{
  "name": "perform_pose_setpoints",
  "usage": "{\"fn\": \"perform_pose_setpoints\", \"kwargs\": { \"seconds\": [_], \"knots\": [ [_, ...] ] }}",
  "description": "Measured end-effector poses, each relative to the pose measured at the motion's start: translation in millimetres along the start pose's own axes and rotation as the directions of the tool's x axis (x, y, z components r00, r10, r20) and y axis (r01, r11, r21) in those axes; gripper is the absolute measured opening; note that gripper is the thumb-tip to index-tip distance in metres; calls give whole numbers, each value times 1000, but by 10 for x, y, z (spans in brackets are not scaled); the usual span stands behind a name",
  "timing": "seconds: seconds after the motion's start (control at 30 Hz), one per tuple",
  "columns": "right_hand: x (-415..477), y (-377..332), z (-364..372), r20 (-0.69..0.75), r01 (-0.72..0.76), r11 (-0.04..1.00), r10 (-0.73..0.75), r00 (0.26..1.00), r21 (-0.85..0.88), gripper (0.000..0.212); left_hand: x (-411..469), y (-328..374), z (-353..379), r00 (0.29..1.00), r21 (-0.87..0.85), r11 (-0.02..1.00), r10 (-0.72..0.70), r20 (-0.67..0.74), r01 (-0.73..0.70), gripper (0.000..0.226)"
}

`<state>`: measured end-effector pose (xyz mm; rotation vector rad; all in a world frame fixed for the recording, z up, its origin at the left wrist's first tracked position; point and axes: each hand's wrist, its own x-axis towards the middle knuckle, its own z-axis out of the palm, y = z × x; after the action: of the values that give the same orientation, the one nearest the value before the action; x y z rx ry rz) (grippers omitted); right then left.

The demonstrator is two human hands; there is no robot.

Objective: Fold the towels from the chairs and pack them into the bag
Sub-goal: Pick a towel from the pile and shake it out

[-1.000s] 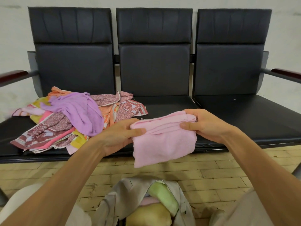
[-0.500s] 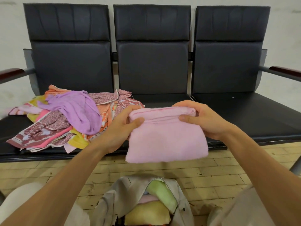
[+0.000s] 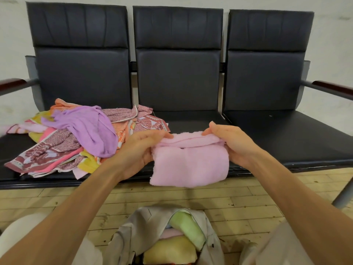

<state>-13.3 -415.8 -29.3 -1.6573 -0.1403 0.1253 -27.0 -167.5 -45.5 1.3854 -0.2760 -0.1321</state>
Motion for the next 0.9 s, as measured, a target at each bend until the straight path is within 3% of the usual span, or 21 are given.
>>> {"fn": "perform_pose_setpoints", "kwargs": {
  "seconds": [0.1, 0.17, 0.37, 0.5, 0.6, 0.77, 0.9],
  "knots": [
    [8, 25, -3, 18, 61, 998, -60, 998, -23, 19, 26, -53, 12, 999, 37, 999, 6, -48, -4, 27],
    [8, 19, -28, 49, 63, 996, -60, 997, -68, 25, 31, -71, -4, 999, 68, 998, -11, -35, 13, 22],
    [13, -15, -108, 129, -8, 985, 30, 991, -171, 36, 62, -72, -56, 996, 146, 988, -30, -84, 43, 35],
    [5, -6, -104, 153, -7, 964, 50, 987, -266, 27, 65, -107, -25, 985, 123, 984, -110, -131, 126, 20],
    [-14, -27, -116, 167, 83, 953, -35, 985, -293, 31, 68, -106, 14, 973, 10, 987, -157, -169, 161, 7],
    [-54, -70, -150, 192, 258, 950, -224, 955, -176, 31, 43, -72, 58, 986, -148, 977, -161, -49, 152, 19],
    [-52, -64, -195, 241, 295, 934, -244, 939, -202, 31, -1, -80, 53, 989, -44, 994, -93, 116, 99, 44]
  ]
}}
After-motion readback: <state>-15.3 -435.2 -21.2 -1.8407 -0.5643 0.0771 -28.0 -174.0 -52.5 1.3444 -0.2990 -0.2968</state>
